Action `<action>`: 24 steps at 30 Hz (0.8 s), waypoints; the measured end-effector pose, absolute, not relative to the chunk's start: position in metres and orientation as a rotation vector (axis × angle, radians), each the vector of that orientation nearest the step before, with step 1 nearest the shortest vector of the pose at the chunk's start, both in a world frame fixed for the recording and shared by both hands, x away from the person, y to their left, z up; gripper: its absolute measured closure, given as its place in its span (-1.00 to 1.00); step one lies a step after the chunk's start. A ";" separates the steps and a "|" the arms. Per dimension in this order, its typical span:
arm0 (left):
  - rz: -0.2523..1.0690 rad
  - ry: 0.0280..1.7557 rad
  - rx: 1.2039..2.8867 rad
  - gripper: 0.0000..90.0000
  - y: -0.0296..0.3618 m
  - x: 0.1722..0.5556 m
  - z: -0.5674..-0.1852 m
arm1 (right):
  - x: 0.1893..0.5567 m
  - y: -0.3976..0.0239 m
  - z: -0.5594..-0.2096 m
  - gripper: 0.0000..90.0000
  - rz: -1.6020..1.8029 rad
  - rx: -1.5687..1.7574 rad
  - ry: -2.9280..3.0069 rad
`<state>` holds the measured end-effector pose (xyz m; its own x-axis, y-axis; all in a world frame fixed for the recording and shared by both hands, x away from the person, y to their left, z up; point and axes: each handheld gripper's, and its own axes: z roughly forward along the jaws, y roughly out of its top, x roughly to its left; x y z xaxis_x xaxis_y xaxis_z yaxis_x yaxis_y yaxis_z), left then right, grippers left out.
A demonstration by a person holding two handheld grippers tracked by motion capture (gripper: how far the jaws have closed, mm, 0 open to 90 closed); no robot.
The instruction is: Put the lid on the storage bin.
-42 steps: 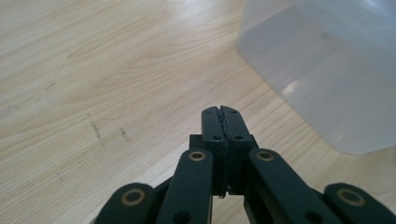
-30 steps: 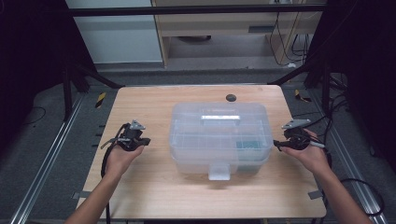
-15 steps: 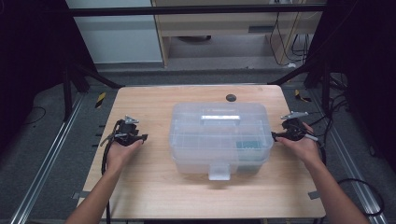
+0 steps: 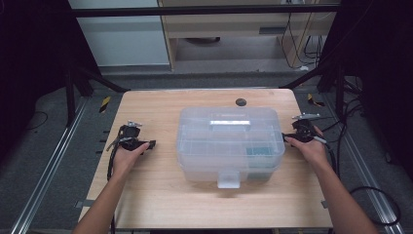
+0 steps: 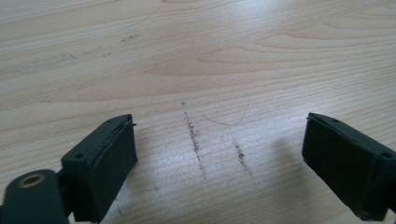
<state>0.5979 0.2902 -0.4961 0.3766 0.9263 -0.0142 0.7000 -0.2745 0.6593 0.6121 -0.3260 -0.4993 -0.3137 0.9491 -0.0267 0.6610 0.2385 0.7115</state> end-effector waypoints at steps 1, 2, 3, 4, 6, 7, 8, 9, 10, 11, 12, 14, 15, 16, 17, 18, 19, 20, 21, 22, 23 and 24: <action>0.520 1.392 2.061 -0.82 0.290 0.599 -0.497 | 0.613 -0.326 -0.500 -0.70 0.838 1.479 2.056; 0.527 1.386 2.057 -0.83 0.290 0.600 -0.498 | 0.616 -0.327 -0.501 -0.70 0.850 1.497 2.035; 0.529 1.380 2.052 -0.83 0.290 0.601 -0.499 | 0.616 -0.327 -0.501 -0.70 0.850 1.497 2.035; 0.533 1.380 2.047 -0.83 0.290 0.601 -0.499 | 0.617 -0.328 -0.503 -0.71 0.865 1.514 2.026; 0.551 1.374 2.044 -0.84 0.289 0.602 -0.501 | 0.619 -0.328 -0.505 -0.72 0.875 1.534 2.021; 0.557 1.370 2.050 -0.85 0.288 0.602 -0.501 | 0.619 -0.328 -0.507 -0.73 0.862 1.528 2.014; 0.565 1.368 2.047 -0.87 0.287 0.603 -0.502 | 0.619 -0.328 -0.507 -0.73 0.867 1.528 2.007; 0.564 1.366 2.044 -0.89 0.287 0.603 -0.502 | 0.619 -0.327 -0.508 -0.74 0.870 1.531 1.999; 0.568 1.362 2.041 -0.91 0.286 0.603 -0.503 | 0.619 -0.326 -0.508 -0.76 0.870 1.532 1.996; 0.573 1.360 2.035 -0.92 0.286 0.603 -0.504 | 0.619 -0.325 -0.509 -0.78 0.867 1.535 1.992; 0.582 1.356 2.023 -0.93 0.286 0.602 -0.505 | 0.619 -0.324 -0.509 -0.79 0.869 1.539 1.984; 0.591 1.353 2.009 -0.95 0.286 0.601 -0.507 | 0.618 -0.323 -0.510 -0.81 0.867 1.539 1.969; 0.593 1.355 2.009 -0.95 0.286 0.601 -0.507 | 0.618 -0.322 -0.510 -0.82 0.862 1.543 1.964; 0.597 1.359 2.007 -0.96 0.286 0.601 -0.507 | 0.618 -0.322 -0.510 -0.84 0.860 1.551 1.958; 0.599 1.367 2.005 -0.96 0.285 0.601 -0.507 | 0.618 -0.321 -0.511 -0.87 0.853 1.554 1.954; 0.602 1.377 2.002 -0.98 0.285 0.601 -0.507 | 0.618 -0.320 -0.511 -0.89 0.848 1.571 1.940; 0.604 1.385 1.998 -0.99 0.285 0.601 -0.507 | 0.617 -0.320 -0.511 -0.91 0.839 1.586 1.930; 0.610 1.401 1.991 -1.00 0.284 0.600 -0.507 | 0.615 -0.318 -0.511 -0.93 0.827 1.607 1.909; 0.610 1.401 1.991 -1.00 0.284 0.600 -0.507 | 0.615 -0.318 -0.511 -0.93 0.827 1.607 1.909; 0.612 1.405 1.988 -1.00 0.284 0.600 -0.507 | 0.613 -0.316 -0.511 -0.97 0.814 1.622 1.893; 0.611 1.407 1.986 -1.00 0.283 0.600 -0.507 | 0.613 -0.316 -0.511 -0.97 0.814 1.622 1.893; 0.612 1.407 1.987 -1.00 0.283 0.600 -0.507 | 0.614 -0.314 -0.511 -0.99 0.807 1.637 1.883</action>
<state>0.5999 0.2834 -0.5071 0.3247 0.9457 0.0175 0.6580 -0.2391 0.7140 0.6135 -0.3140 -0.5114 -0.1403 0.9901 0.0030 0.6849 0.0948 0.7224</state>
